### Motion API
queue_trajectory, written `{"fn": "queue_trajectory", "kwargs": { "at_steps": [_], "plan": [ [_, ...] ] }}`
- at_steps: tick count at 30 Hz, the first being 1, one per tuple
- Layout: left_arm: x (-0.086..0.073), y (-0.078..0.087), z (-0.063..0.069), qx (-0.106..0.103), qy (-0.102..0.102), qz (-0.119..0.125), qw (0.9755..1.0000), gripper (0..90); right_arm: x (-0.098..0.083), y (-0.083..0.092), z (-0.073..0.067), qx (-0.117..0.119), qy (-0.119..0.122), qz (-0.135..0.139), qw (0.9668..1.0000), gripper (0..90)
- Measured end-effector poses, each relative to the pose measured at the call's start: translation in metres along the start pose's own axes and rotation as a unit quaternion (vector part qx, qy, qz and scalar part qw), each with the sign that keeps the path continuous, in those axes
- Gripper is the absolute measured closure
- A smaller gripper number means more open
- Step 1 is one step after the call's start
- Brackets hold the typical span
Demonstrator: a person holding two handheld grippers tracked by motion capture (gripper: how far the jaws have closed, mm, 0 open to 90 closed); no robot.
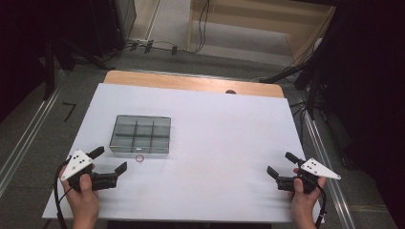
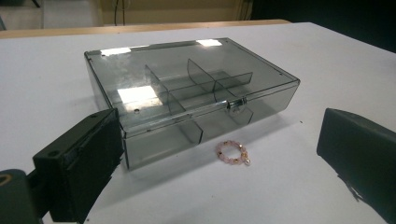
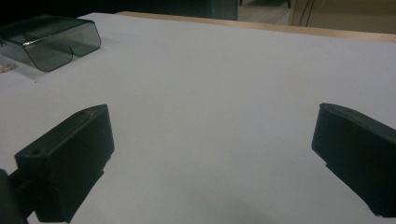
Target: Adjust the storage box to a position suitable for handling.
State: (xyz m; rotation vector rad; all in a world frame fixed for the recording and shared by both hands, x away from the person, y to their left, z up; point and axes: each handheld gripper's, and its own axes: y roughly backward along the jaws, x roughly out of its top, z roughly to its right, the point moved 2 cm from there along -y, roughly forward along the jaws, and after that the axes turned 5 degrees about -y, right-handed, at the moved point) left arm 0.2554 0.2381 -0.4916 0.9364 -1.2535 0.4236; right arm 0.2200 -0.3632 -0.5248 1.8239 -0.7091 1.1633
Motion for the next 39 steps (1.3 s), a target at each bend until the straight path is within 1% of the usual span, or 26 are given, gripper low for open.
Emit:
{"fn": "queue_trajectory", "kwargs": {
  "at_steps": [1,2,4,5,6,7,10,14,15,17,19,20,21,22,23,25,26,27,28,30,32,34,36,37,39],
  "plan": [
    [0.0,0.0,0.0,0.0,0.0,0.0,1.0,0.1,0.0,0.0,0.0,-0.001,0.001,0.0,1.0,0.0],
    [0.004,0.0,-0.001,0.003,0.004,-0.002,1.0,0.1,0.0,0.0,0.0,-0.001,0.002,0.0,1.0,0.0],
    [0.009,0.0,-0.001,0.004,0.005,-0.003,1.0,0.1,-0.001,0.0,0.0,-0.001,0.001,-0.001,1.0,0.0],
    [0.012,0.001,-0.002,0.002,0.009,-0.002,1.0,0.1,-0.001,0.0,0.0,-0.002,0.002,0.0,1.0,0.0],
    [0.012,0.001,-0.002,0.002,0.009,-0.002,1.0,0.1,-0.001,0.0,0.0,-0.002,0.002,0.0,1.0,0.0],
    [0.018,0.002,-0.004,0.0,0.008,0.002,1.0,0.1,-0.001,0.0,0.0,-0.002,0.002,0.0,1.0,0.0],
    [0.026,0.003,-0.008,0.012,0.012,0.008,0.9998,0.1,-0.001,0.0,0.0,-0.003,0.001,0.001,1.0,0.0],
    [0.035,0.0,-0.014,0.021,0.008,-0.004,0.9997,0.1,-0.001,0.0,0.0,-0.002,0.002,0.0,1.0,0.0],
    [0.035,0.0,-0.014,0.021,0.008,-0.004,0.9997,0.1,-0.001,0.0,0.0,-0.002,0.002,0.0,1.0,0.0],
    [0.039,-0.003,-0.019,0.025,0.009,-0.013,0.9996,0.1,-0.001,0.0,0.0,-0.003,0.002,-0.001,1.0,0.0],
    [0.042,-0.007,-0.021,0.022,0.016,-0.016,0.9995,0.1,-0.001,0.0,0.0,-0.003,0.002,0.0,1.0,0.0],
    [0.042,-0.007,-0.021,0.022,0.016,-0.016,0.9995,0.1,-0.001,0.0,0.0,-0.003,0.002,0.0,1.0,0.0],
    [0.044,-0.011,-0.024,0.019,0.019,-0.022,0.9994,0.1,-0.001,0.0,0.0,-0.003,0.001,-0.001,1.0,0.0],
    [0.046,-0.013,-0.025,0.017,0.017,-0.025,0.9994,0.1,-0.001,0.0,0.0,-0.003,0.001,-0.001,1.0,0.0],
    [0.046,-0.013,-0.025,0.017,0.017,-0.025,0.9994,0.1,-0.001,0.0,0.0,-0.003,0.001,-0.001,1.0,0.0],
    [0.051,-0.019,-0.028,0.019,0.022,-0.03,0.9991,0.9,-0.001,-0.001,0.0,-0.003,0.002,-0.002,1.0,0.0],
    [0.051,-0.019,-0.028,0.019,0.022,-0.03,0.9991,3.5,-0.001,-0.001,0.0,-0.002,0.001,-0.001,1.0,0.0],
    [0.055,-0.022,-0.03,0.015,0.032,-0.025,0.9991,6.9,-0.001,-0.001,0.0,-0.003,0.002,-0.001,1.0,0.0],
    [0.056,-0.024,-0.032,0.013,0.035,-0.024,0.999,9.0,-0.001,-0.001,0.0,-0.003,0.002,-0.002,1.0,0.0],
    [0.06,-0.028,-0.035,0.017,0.042,-0.028,0.9986,14.2,-0.001,-0.001,0.0,-0.003,0.004,-0.002,1.0,0.0],
    [0.064,-0.032,-0.037,0.011,0.056,-0.029,0.998,21.1,-0.001,-0.001,0.0,-0.003,0.002,-0.002,1.0,0.0],
    [0.068,-0.036,-0.04,0.021,0.055,-0.037,0.9976,27.4,-0.001,-0.001,0.0,-0.002,0.001,-0.004,1.0,0.0],
    [0.07,-0.038,-0.042,0.023,0.058,-0.038,0.9973,34.1,-0.001,-0.002,0.0,-0.002,0.001,-0.004,1.0,0.0],
    [0.071,-0.04,-0.045,0.027,0.061,-0.04,0.997,37.3,-0.001,-0.002,0.0,-0.002,0.001,-0.004,1.0,0.0],
    [0.071,-0.044,-0.052,0.041,0.07,-0.046,0.9956,42.5,-0.001,-0.002,0.0,-0.001,0.002,-0.004,1.0,0.0]
  ]
}}
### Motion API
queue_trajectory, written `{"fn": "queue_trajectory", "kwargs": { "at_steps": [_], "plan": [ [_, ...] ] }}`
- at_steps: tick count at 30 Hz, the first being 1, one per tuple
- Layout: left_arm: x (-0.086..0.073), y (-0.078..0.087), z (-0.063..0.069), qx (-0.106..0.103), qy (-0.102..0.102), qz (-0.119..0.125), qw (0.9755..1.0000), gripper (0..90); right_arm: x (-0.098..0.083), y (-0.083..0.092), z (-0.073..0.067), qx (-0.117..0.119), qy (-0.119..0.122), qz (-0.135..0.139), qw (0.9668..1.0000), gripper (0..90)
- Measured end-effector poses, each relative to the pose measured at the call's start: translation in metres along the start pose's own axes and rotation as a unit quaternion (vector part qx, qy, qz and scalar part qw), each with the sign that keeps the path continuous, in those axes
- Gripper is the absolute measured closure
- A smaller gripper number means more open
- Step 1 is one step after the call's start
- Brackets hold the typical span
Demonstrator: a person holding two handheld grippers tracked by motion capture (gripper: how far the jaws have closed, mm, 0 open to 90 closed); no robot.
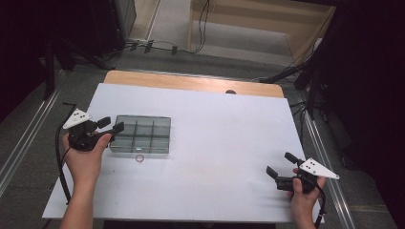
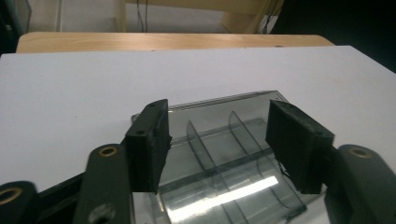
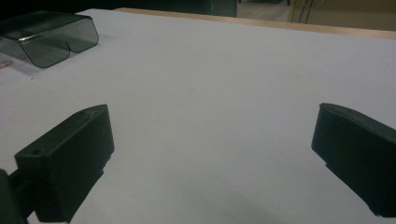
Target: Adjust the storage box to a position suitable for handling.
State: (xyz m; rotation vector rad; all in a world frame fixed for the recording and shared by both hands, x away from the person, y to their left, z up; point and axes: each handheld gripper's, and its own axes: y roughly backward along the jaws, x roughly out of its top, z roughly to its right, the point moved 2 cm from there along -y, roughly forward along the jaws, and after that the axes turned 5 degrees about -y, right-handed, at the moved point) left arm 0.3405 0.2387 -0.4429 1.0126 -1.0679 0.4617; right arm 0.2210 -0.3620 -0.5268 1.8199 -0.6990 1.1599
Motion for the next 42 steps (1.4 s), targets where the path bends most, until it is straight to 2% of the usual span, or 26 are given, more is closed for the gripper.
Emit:
{"fn": "queue_trajectory", "kwargs": {
  "at_steps": [3,6,10,11,12,13,14,15,17,20,24,33,42],
  "plan": [
    [-0.002,-0.006,-0.006,0.019,0.004,-0.011,0.9997,56.7,0.0,0.0,0.0,0.0,0.001,0.0,1.0,0.0],
    [-0.005,-0.011,-0.012,0.029,0.0,-0.023,0.9993,67.2,0.0,-0.001,0.0,0.0,0.0,0.001,1.0,0.0],
    [-0.009,-0.015,-0.019,0.032,0.007,-0.029,0.999,80.2,0.0,-0.001,0.001,0.0,-0.001,0.0,1.0,0.0],
    [-0.01,-0.016,-0.022,0.034,0.009,-0.032,0.9989,80.2,0.0,-0.001,0.001,0.0,-0.001,0.0,1.0,0.0],
    [-0.013,-0.017,-0.027,0.032,0.011,-0.039,0.9987,86.1,0.0,-0.001,0.001,0.0,-0.001,-0.001,1.0,0.0],
    [-0.013,-0.017,-0.027,0.032,0.011,-0.039,0.9987,88.0,0.0,-0.001,0.001,0.0,-0.002,-0.001,1.0,0.0],
    [-0.015,-0.018,-0.03,0.034,0.011,-0.046,0.9983,88.0,0.0,-0.001,0.001,0.0,-0.002,-0.001,1.0,0.0],
    [-0.019,-0.021,-0.034,0.028,0.02,-0.058,0.9978,89.2,0.0,-0.002,0.001,-0.001,-0.002,-0.002,1.0,0.0],
    [-0.023,-0.023,-0.036,0.03,0.021,-0.07,0.9969,89.3,0.0,-0.002,0.0,-0.002,-0.001,-0.003,1.0,0.0],
    [-0.028,-0.026,-0.039,0.033,0.034,-0.07,0.9964,89.4,0.0,-0.002,0.0,-0.004,0.0,-0.005,1.0,0.0],
    [-0.033,-0.03,-0.042,0.034,0.038,-0.08,0.9955,89.4,0.0,-0.003,0.0,-0.002,0.003,-0.005,1.0,0.0],
    [-0.033,-0.032,-0.04,0.027,0.036,-0.08,0.9958,89.6,0.0,-0.005,0.0,-0.003,0.003,-0.008,1.0,0.0],
    [-0.031,-0.032,-0.038,0.031,0.038,-0.073,0.9961,89.9,0.0,-0.005,0.0,-0.002,0.002,-0.009,1.0,0.0]
  ]
}}
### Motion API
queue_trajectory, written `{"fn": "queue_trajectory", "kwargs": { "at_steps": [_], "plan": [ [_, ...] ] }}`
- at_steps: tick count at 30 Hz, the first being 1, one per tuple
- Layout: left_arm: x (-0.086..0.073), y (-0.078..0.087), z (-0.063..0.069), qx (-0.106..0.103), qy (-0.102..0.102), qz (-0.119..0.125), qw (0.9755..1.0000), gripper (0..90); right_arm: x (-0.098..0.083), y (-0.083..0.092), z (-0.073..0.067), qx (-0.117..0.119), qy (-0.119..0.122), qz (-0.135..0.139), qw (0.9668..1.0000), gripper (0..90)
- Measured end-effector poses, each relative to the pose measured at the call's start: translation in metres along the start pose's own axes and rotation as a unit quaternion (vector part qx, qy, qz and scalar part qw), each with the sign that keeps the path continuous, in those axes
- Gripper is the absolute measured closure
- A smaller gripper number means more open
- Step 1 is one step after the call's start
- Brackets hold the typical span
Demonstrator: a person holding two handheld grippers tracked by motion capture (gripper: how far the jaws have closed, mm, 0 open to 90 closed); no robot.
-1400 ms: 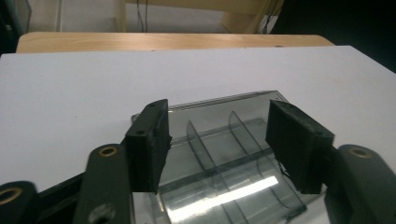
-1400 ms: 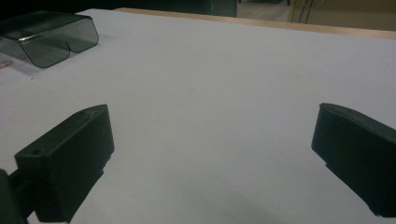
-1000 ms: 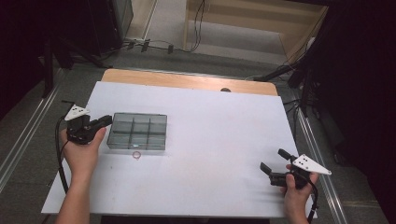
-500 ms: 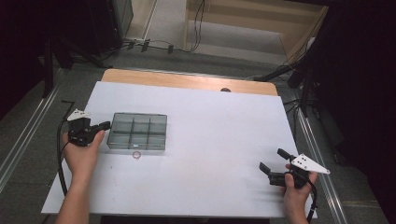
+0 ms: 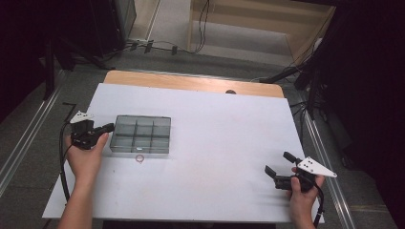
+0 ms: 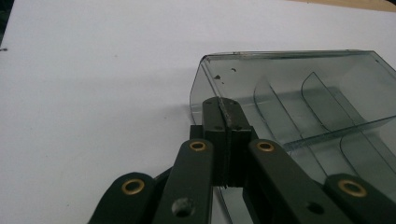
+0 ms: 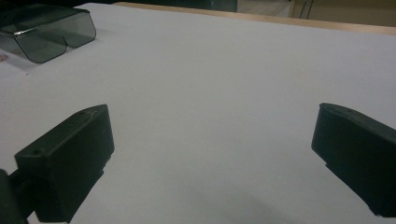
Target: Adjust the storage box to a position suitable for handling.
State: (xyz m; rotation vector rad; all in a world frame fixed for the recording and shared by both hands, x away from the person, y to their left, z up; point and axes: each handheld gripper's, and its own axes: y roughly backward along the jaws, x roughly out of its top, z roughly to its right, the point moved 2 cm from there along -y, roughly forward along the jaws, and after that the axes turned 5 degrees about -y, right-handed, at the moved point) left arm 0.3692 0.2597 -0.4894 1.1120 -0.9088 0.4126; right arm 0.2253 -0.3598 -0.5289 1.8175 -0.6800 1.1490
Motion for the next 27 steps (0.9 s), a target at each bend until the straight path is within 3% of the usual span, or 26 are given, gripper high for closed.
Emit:
{"fn": "queue_trajectory", "kwargs": {
  "at_steps": [11,27],
  "plan": [
    [0.0,0.0,0.003,0.007,-0.005,0.003,1.0,90.0,0.0,-0.001,0.0,0.001,0.0,0.0,1.0,0.0],
    [0.002,-0.006,0.017,-0.008,-0.017,0.003,0.9998,89.9,0.0,-0.001,0.0,0.002,0.002,-0.002,1.0,0.0]
  ]
}}
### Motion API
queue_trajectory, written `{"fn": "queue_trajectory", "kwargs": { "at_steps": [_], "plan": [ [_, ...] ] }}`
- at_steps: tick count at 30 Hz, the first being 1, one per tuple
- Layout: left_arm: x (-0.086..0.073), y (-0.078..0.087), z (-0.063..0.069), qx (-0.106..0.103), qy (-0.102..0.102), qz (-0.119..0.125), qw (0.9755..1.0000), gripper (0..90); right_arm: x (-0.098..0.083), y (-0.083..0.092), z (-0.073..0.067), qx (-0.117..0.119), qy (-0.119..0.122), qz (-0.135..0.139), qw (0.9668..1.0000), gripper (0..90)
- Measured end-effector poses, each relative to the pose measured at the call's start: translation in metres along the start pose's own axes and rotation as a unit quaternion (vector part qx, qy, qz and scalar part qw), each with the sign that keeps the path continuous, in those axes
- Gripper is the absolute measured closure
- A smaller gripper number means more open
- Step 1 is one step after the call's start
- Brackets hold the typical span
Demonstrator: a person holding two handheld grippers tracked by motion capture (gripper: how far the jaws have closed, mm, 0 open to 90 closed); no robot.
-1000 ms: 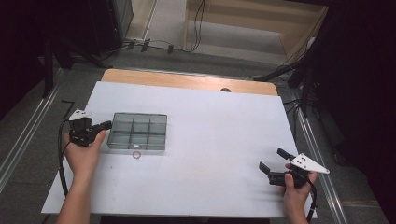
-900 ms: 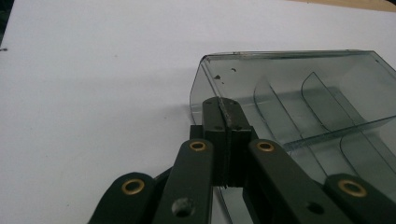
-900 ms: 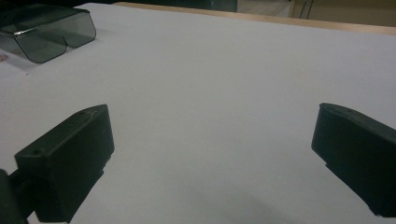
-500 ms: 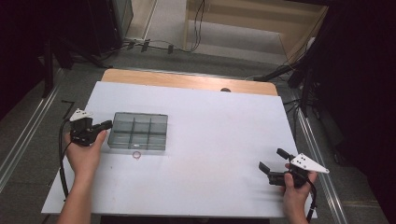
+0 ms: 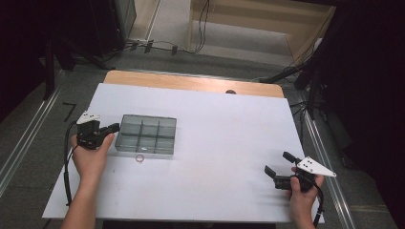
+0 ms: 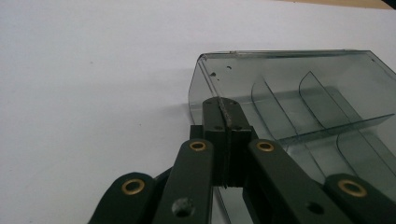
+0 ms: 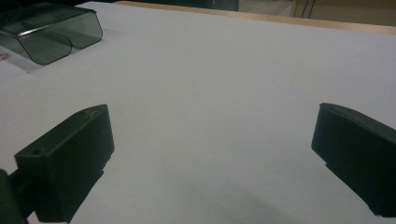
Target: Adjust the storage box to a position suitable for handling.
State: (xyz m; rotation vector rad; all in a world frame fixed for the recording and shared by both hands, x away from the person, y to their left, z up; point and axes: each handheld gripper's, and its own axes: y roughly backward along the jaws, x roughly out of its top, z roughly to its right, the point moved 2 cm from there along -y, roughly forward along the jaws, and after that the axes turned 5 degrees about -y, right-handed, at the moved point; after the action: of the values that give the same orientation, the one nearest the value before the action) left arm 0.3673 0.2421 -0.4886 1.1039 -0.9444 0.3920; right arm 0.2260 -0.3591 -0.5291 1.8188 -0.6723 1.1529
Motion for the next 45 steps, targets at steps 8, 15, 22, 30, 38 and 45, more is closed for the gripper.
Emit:
{"fn": "queue_trajectory", "kwargs": {
  "at_steps": [8,15,22,30,38,45],
  "plan": [
    [0.001,-0.006,0.012,-0.018,-0.002,-0.001,0.9998,89.9,0.0,0.0,0.0,-0.001,0.003,-0.001,1.0,0.0],
    [0.002,-0.01,0.021,-0.028,-0.002,-0.001,0.9996,89.9,0.0,-0.001,-0.001,-0.003,0.003,-0.002,1.0,0.0],
    [0.003,-0.015,0.034,-0.038,-0.007,-0.004,0.9992,89.9,0.0,-0.001,-0.001,-0.001,0.004,-0.002,1.0,0.0],
    [0.005,-0.021,0.049,-0.055,-0.018,-0.009,0.9982,89.9,0.0,-0.001,-0.001,-0.002,0.005,-0.003,1.0,0.0],
    [0.005,-0.026,0.06,-0.07,-0.02,-0.012,0.9972,89.9,0.0,-0.001,-0.001,-0.001,0.007,-0.003,1.0,0.0],
    [0.006,-0.03,0.07,-0.081,-0.027,-0.013,0.9963,89.9,0.0,-0.002,-0.001,-0.002,0.006,-0.004,1.0,0.0]
  ]
}}
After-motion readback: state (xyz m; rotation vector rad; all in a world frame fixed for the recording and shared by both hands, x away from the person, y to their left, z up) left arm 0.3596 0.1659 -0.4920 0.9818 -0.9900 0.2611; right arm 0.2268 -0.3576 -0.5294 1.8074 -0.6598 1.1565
